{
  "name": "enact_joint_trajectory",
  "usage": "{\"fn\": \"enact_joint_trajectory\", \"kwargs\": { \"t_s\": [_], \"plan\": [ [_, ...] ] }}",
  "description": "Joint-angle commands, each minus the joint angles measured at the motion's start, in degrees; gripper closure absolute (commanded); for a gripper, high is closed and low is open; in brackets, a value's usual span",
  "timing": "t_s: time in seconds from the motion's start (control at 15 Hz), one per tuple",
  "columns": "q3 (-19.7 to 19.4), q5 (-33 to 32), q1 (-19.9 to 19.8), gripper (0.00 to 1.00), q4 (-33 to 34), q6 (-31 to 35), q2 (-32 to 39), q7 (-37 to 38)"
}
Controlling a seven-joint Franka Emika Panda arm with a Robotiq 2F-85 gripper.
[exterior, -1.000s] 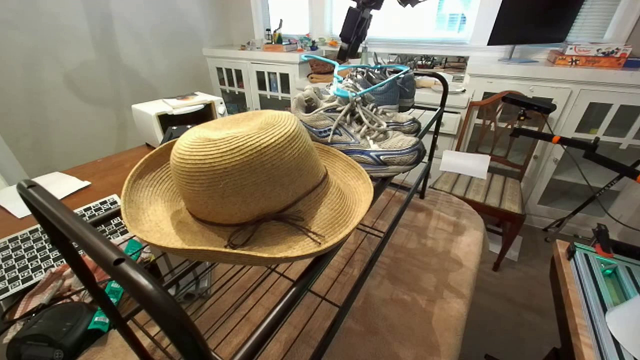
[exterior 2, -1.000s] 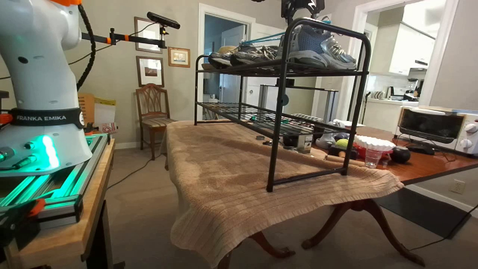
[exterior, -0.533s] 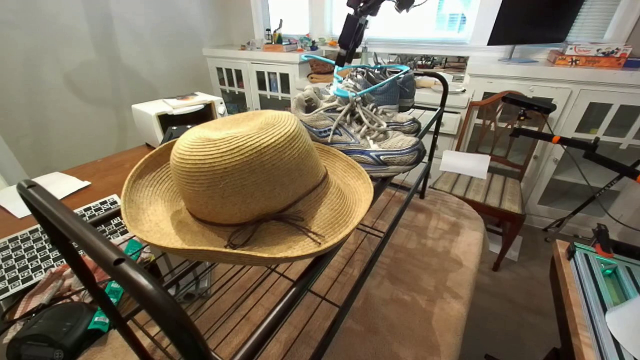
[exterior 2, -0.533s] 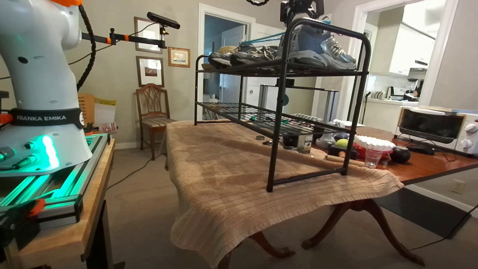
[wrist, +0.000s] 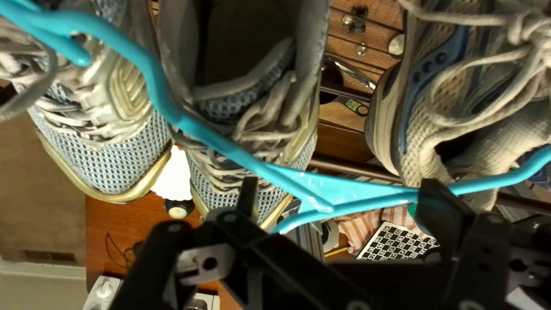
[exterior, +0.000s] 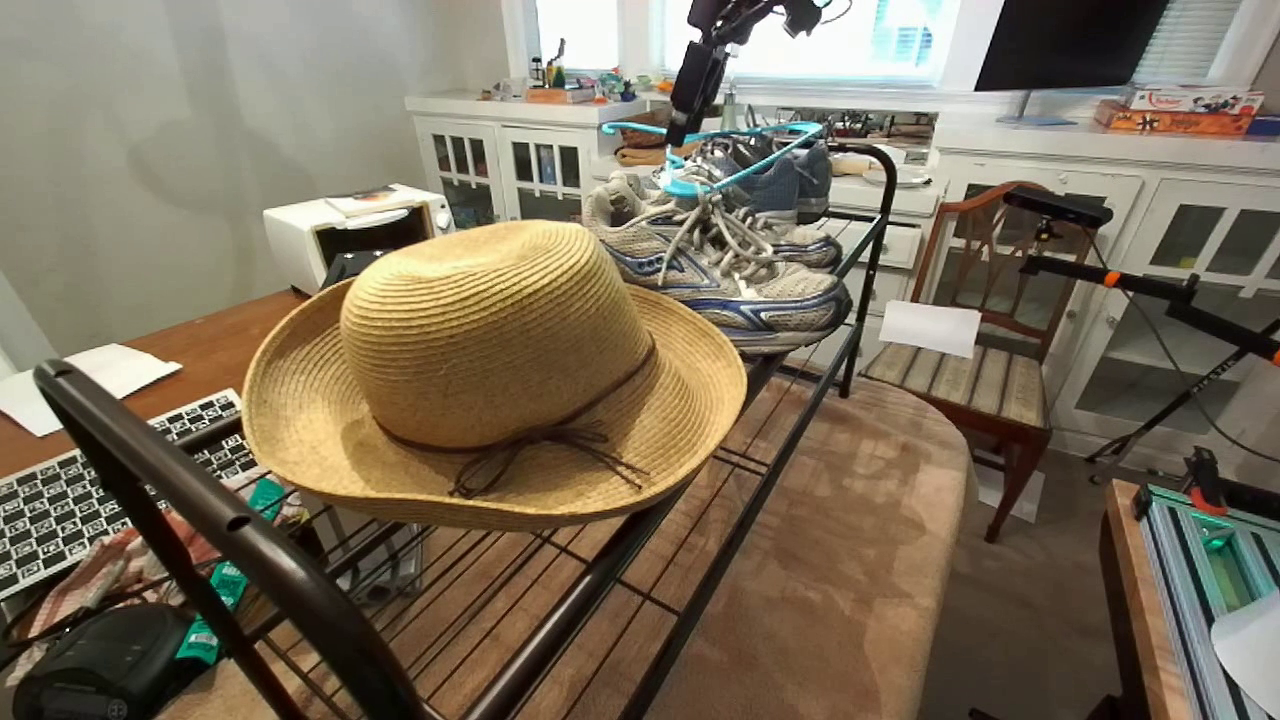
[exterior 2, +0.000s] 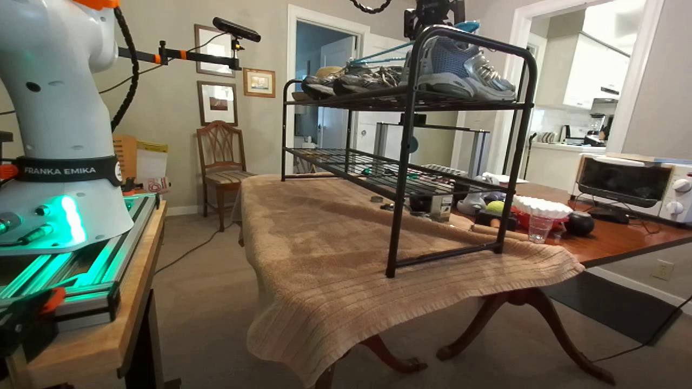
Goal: Hang the hanger to the right side of the shoe rack
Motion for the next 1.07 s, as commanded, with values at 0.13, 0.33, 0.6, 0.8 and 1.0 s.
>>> {"fn": "enact_joint_trajectory", "kwargs": {
  "t_s": [0.13, 0.33, 0.6, 0.8, 1.0],
  "plan": [
    [0.55, 0.98, -0.24, 0.11, -1.06, 1.22, -0.21, -1.42],
    [0.59, 0.95, -0.24, 0.00, -1.02, 1.26, -0.23, -1.59],
    [0.67, 1.03, -0.57, 0.00, -0.42, -0.51, -0.06, -3.60],
    [0.79, 1.20, -1.08, 0.00, 0.09, -2.34, -0.05, -8.57],
    [0.70, 1.55, -1.38, 0.00, 0.39, -3.43, -0.06, -12.16]
  ]
}}
